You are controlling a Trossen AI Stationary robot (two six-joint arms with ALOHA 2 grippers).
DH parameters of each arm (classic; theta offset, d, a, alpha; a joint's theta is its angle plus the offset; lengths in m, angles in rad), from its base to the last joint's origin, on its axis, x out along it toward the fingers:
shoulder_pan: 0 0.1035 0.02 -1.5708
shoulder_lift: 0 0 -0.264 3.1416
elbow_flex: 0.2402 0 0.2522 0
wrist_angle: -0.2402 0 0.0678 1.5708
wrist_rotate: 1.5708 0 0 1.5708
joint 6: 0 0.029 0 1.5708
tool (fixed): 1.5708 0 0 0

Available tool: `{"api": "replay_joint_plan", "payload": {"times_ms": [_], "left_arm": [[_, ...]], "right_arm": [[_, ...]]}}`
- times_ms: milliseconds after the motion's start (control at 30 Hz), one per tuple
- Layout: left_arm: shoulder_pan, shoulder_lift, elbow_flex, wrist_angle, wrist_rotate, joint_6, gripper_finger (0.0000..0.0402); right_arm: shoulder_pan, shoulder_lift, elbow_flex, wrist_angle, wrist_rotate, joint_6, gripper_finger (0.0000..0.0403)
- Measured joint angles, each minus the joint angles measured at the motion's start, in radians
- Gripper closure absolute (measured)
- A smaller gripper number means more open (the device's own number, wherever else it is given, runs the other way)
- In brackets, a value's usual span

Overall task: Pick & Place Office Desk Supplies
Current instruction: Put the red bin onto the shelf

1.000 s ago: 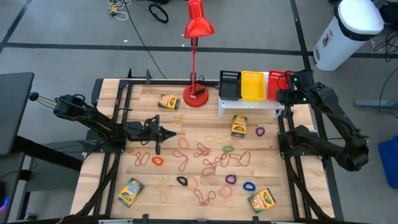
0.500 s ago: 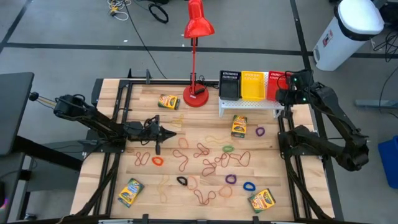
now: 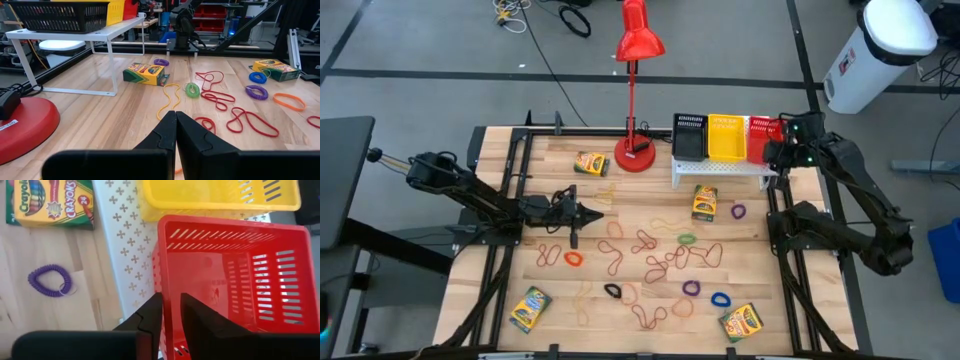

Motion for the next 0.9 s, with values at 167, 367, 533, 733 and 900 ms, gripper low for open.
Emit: {"api": "replay_joint_plan", "payload": {"times_ms": [167, 367, 533, 733, 900], "left_arm": [[0.000, 0.000, 0.000, 0.000, 0.000, 0.000, 0.0390], [0.000, 0.000, 0.000, 0.000, 0.000, 0.000, 0.0390], [0.000, 0.000, 0.000, 0.000, 0.000, 0.000, 0.0390], [0.000, 0.000, 0.000, 0.000, 0.000, 0.000, 0.0390], [0.000, 0.000, 0.000, 0.000, 0.000, 0.000, 0.0390]], "right_arm": [[0.000, -0.031, 0.000, 0.044, 0.010, 0.077, 0.0322], [0.000, -0.080, 0.000, 0.084, 0.015, 0.128, 0.0322], [0.000, -0.114, 0.000, 0.128, 0.016, 0.177, 0.0322], [0.000, -0.125, 0.013, 0.191, 0.303, 0.625, 0.0332], [0.000, -0.096, 0.013, 0.083, 0.540, 0.902, 0.0394]]}}
